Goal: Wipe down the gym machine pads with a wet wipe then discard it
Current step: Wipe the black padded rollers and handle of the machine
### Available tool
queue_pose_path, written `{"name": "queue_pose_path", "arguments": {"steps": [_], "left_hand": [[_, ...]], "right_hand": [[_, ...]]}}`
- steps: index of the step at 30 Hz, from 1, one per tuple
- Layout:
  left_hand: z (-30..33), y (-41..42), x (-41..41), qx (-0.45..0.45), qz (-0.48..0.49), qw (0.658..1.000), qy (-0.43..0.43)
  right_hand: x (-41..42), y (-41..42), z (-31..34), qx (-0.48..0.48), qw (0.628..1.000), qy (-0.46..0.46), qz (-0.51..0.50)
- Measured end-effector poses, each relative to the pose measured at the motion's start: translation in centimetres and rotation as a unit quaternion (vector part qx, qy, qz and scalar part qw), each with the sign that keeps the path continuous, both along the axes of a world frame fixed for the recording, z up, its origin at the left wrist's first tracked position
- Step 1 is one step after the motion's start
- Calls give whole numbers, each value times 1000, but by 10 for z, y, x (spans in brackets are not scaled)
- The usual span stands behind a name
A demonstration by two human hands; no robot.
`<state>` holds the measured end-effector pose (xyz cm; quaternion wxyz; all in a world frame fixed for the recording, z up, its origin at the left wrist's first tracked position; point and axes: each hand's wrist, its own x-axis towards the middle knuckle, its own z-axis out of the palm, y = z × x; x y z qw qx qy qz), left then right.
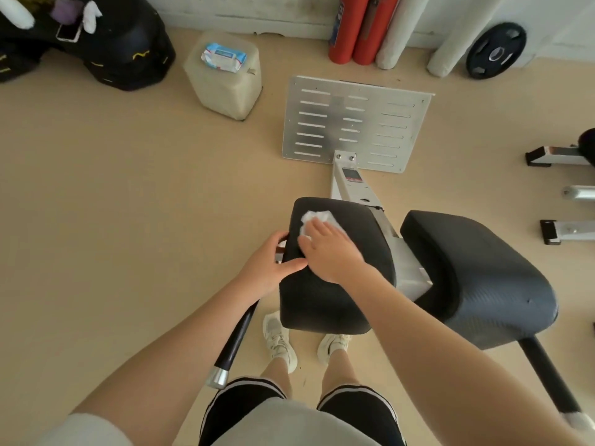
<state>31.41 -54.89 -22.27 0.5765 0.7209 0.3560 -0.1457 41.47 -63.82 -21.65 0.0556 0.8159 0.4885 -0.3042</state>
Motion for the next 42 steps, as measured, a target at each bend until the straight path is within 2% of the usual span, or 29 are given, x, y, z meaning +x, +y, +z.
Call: {"name": "queue_pose_path", "arguments": {"steps": [2,4,7,14,16,19,21,23,25,30,32,35,39,42], "left_hand": [[-1,-2,1,23,17,1000,-10],[-4,-3,-2,0,64,998,-20],[-6,-3,-8,17,47,998,-33],[-6,2,-1,23,18,1000,0],[-6,0,-3,26,23,999,-8],[-10,-6,-7,77,13,996,-30],[-16,-7,-10,74,18,996,-55],[-16,-8,-9,87,23,994,-64],[-11,-9,-10,25,31,996,-74],[-11,-22,-17,91,73,991,-68],[-9,-29,-22,80,60,991,-83],[-9,-34,-33,47,29,994,-92],[-16,-41,-45,172,46,981,-81],[-14,-53,-47,253,120,957,-80]], "right_hand": [[-18,21,-1,14,1000,11,-11],[-25,24,-2,12,999,24,-20],[-15,1,9,33,999,20,-1],[31,-68,-5,-58,987,-30,-147],[18,-56,-3,-24,986,-31,-164],[-27,-19,5,85,993,-1,-85],[-53,-2,10,118,988,31,-98],[-58,-4,8,118,985,44,-120],[-46,-18,8,121,982,40,-137],[-3,-83,7,47,974,-8,-224],[2,-98,8,29,968,-13,-251],[-3,-95,6,27,971,-55,-232],[-44,-57,6,88,986,-19,-140],[-77,-28,2,122,990,-3,-70]]}}
